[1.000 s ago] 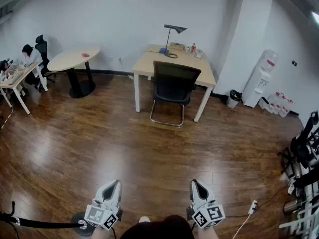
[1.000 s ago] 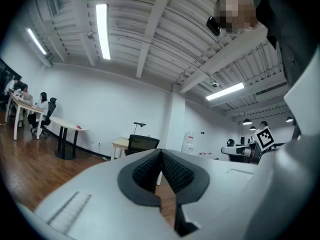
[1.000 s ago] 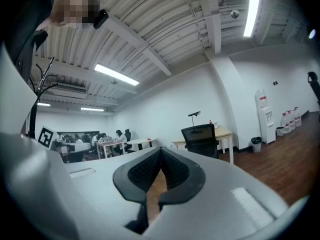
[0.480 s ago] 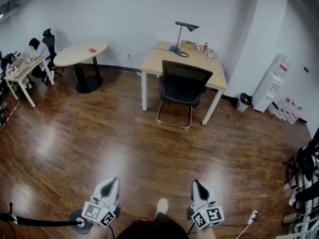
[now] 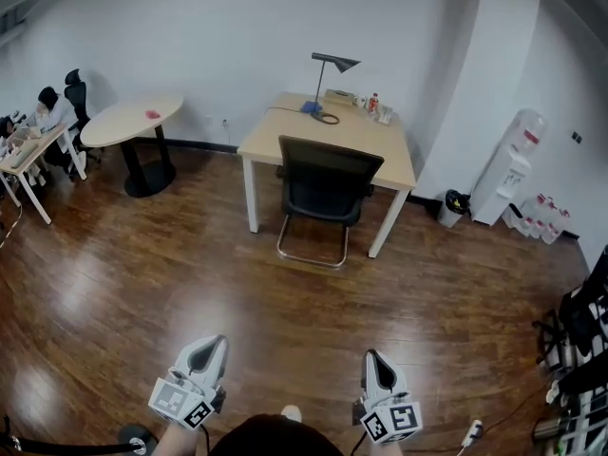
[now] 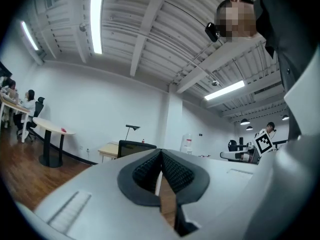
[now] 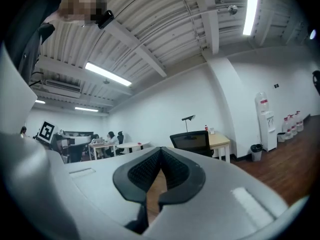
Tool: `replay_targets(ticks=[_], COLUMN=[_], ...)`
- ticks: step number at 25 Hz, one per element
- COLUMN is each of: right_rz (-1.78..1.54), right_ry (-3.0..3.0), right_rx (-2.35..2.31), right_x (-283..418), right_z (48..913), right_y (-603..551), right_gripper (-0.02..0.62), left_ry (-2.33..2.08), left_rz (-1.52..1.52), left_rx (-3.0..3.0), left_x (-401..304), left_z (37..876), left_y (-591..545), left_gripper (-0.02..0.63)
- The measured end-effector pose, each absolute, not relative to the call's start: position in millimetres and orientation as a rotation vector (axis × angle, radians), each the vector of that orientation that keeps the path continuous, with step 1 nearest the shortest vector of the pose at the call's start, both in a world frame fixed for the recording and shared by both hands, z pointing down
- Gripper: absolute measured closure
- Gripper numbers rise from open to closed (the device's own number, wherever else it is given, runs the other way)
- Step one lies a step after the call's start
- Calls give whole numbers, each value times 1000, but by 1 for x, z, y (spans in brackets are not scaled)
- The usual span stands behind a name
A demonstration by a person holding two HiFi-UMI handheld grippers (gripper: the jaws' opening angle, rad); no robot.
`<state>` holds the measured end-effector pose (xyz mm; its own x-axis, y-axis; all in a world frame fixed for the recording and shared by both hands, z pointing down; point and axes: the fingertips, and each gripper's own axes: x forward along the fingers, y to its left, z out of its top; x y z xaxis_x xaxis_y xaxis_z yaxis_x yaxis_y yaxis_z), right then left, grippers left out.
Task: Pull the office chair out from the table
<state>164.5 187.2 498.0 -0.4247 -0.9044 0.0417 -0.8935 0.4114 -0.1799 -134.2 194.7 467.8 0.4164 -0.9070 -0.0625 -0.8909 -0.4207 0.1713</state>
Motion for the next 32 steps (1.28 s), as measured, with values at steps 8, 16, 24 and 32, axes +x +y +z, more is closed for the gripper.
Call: replay_targets(ticks=[8, 16, 24, 32], right_rz=[-339, -370, -337, -291], right_ry=[2560, 2596, 2571, 2574], right_rx=[-1655, -1629, -1692, -1709], right_x=[200, 184, 168, 140], right_z=[515, 529, 519, 505], right_y=[142, 100, 31, -31], right_gripper=[581, 581, 581, 581], left_ry=[-1683, -1671, -1655, -1630], left_rz=[-201, -257, -244, -290], left_rx=[2486, 2484, 2494, 2518], left_x=[-107, -127, -154, -179], left_z=[470, 472, 479, 473], left_y=[142, 114, 35, -42], left_gripper=[604, 604, 604, 604])
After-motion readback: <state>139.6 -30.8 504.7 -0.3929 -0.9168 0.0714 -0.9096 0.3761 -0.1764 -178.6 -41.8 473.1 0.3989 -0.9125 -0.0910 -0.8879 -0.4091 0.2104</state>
